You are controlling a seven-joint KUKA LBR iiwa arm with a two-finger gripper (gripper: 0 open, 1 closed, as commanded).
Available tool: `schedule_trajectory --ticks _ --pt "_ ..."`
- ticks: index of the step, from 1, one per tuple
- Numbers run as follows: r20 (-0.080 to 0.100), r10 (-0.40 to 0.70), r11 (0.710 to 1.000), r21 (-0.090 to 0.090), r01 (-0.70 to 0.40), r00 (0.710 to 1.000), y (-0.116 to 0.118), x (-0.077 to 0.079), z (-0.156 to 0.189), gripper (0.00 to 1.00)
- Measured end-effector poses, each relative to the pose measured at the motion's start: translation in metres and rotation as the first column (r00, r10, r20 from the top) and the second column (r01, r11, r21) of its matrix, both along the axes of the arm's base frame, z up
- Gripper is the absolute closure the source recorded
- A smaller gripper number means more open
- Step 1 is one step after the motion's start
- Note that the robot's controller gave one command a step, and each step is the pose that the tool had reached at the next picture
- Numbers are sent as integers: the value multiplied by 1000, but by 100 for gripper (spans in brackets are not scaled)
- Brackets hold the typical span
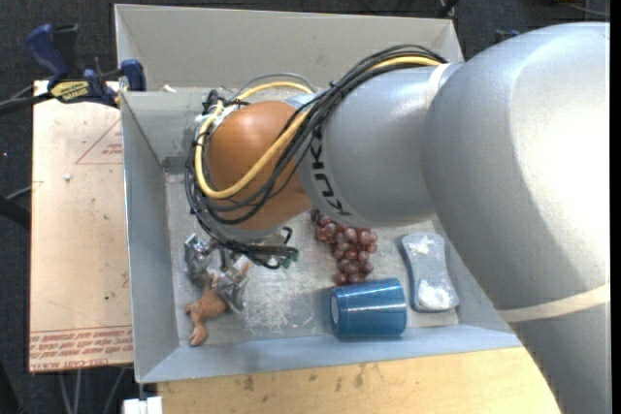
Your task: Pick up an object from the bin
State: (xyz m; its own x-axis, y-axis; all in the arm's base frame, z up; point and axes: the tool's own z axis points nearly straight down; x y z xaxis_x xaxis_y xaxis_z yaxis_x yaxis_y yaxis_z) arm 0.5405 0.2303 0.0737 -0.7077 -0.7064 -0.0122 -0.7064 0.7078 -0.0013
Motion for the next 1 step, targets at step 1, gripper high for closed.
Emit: schedule_trajectory --ticks 1 --pt "-1 -1 1000 -1 1 1000 0 0 1 100"
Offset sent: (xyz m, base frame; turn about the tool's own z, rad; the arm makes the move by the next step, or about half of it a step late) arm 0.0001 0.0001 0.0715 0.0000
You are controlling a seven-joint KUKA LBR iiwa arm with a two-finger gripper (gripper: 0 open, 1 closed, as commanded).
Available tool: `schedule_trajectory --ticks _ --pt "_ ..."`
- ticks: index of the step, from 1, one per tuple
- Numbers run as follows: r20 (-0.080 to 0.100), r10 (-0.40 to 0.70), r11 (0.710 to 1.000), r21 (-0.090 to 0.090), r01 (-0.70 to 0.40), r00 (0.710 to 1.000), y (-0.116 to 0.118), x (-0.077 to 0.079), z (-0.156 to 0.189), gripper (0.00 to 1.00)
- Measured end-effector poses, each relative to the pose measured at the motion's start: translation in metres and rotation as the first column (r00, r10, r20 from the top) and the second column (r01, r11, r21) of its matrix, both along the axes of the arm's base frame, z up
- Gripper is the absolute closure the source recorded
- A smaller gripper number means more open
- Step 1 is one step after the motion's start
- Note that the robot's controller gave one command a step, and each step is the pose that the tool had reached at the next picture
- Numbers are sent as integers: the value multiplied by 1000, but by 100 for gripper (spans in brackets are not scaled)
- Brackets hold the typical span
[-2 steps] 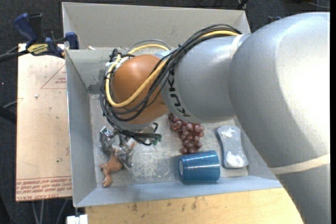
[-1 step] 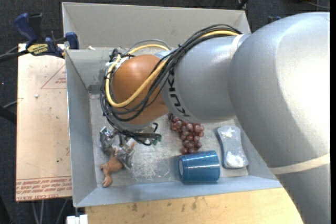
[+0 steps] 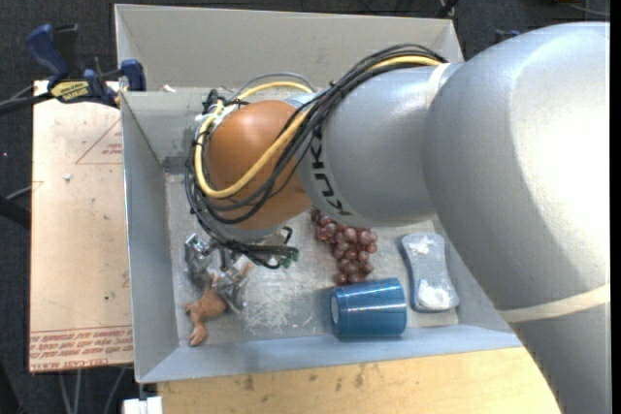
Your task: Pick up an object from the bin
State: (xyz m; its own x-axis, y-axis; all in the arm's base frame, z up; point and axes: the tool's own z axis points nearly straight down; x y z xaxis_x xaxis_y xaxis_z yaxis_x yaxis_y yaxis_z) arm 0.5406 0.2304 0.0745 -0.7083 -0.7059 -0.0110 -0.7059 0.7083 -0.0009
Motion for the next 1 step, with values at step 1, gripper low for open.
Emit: schedule_trajectory --ticks 1 --pt "-9 0 1000 -4 0 1000 -1 -2 7 100"
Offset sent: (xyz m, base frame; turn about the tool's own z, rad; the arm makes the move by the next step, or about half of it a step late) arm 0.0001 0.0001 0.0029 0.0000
